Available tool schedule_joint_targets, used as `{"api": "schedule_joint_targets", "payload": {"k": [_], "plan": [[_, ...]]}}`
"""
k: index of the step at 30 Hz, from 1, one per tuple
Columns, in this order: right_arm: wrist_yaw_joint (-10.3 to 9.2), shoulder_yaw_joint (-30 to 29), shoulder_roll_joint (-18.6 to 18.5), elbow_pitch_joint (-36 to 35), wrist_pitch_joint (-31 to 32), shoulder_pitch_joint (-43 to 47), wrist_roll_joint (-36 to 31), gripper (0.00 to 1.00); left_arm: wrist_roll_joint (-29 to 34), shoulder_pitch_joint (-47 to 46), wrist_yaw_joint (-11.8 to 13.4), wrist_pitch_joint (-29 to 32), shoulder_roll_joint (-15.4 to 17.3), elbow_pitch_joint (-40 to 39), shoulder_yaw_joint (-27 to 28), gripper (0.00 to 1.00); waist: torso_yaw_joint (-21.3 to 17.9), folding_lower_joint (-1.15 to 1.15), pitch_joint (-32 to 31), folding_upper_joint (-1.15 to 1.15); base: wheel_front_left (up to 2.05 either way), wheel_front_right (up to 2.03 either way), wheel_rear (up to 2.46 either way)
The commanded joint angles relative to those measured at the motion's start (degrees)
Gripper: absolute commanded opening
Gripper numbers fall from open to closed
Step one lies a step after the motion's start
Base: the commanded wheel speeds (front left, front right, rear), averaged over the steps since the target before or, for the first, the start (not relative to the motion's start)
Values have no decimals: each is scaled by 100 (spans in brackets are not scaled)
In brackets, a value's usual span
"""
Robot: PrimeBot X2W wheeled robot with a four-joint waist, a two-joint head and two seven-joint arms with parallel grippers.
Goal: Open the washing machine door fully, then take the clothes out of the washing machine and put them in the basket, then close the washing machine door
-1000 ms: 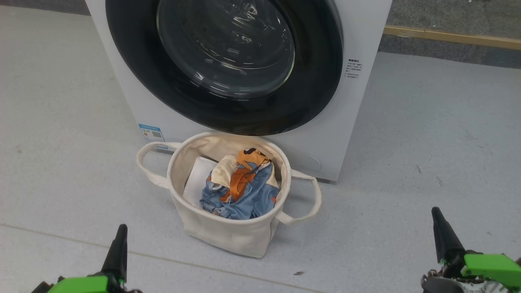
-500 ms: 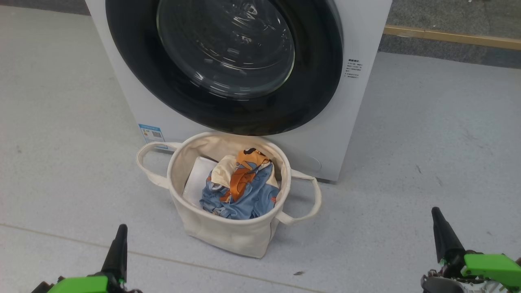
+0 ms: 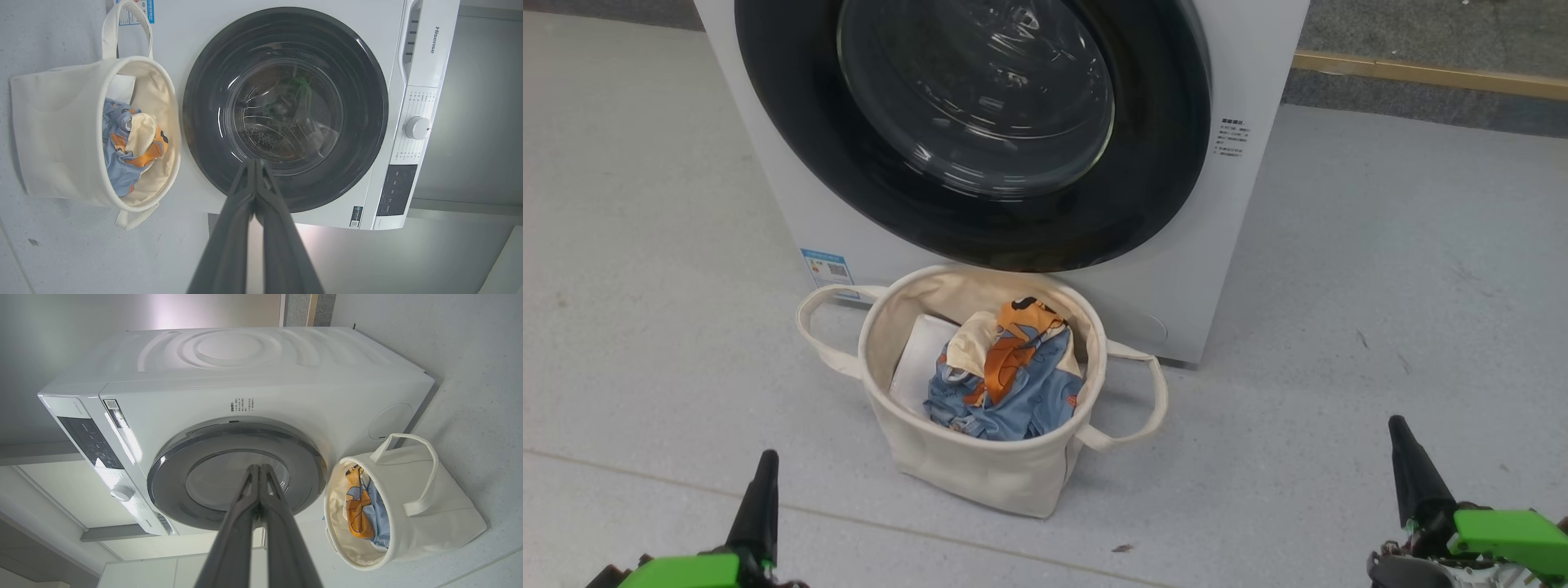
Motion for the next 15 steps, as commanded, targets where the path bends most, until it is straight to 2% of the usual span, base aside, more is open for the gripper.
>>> {"api": "schedule_joint_targets", "payload": {"k": [1, 15], "plan": [[1, 114, -66, -179, 48, -280, 33, 0, -18, -256, -41, 45, 33, -152, 194, 0, 0, 0, 0, 0, 0, 0, 0], [1, 114, -66, -179, 48, -280, 33, 0, -18, -256, -41, 45, 33, -153, 194, 0, 0, 0, 0, 0, 0, 0, 0]]}}
